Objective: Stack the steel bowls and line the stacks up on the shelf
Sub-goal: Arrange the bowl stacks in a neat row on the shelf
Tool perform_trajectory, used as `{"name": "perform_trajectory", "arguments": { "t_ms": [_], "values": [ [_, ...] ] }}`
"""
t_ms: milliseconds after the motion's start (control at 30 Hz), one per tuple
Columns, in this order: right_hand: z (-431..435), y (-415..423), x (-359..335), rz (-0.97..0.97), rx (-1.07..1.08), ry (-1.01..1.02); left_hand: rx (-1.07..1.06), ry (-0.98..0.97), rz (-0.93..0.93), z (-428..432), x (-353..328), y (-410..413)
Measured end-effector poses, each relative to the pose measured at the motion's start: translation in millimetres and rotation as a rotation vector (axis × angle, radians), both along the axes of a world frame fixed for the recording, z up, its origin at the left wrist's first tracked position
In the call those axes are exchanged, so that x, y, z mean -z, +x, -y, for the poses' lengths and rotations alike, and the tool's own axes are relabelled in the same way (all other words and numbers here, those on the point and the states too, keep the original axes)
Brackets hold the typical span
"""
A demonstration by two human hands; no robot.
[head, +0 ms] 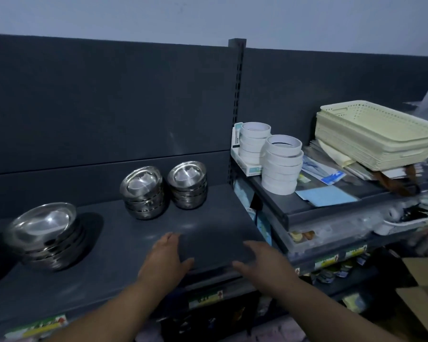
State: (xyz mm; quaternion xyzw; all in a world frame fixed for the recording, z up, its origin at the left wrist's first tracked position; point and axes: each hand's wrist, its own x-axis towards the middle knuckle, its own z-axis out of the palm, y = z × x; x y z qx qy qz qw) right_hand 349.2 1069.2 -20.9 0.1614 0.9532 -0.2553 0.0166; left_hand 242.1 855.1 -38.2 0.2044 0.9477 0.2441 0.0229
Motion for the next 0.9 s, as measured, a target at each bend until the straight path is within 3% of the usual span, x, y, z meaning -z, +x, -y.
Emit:
{"name": "perform_trajectory", "arguments": {
  "t_ms": [333,533,900],
  "values": [
    [7.0,-132.0,-0.5,0.001,0.029,0.0,0.022,0.033,0.102,-10.9,24.7,-98.7],
    [-0.1,-184.0,-2.0,-0.015,-0.012,0.01,0.008,0.154,0.151,-25.0,29.6,-121.9],
    [-13.1,-216.2,-0.3,-0.09,-0.09,-0.231,-0.066,0.291,0.235,-45.8,24.8,-121.7]
  ]
}}
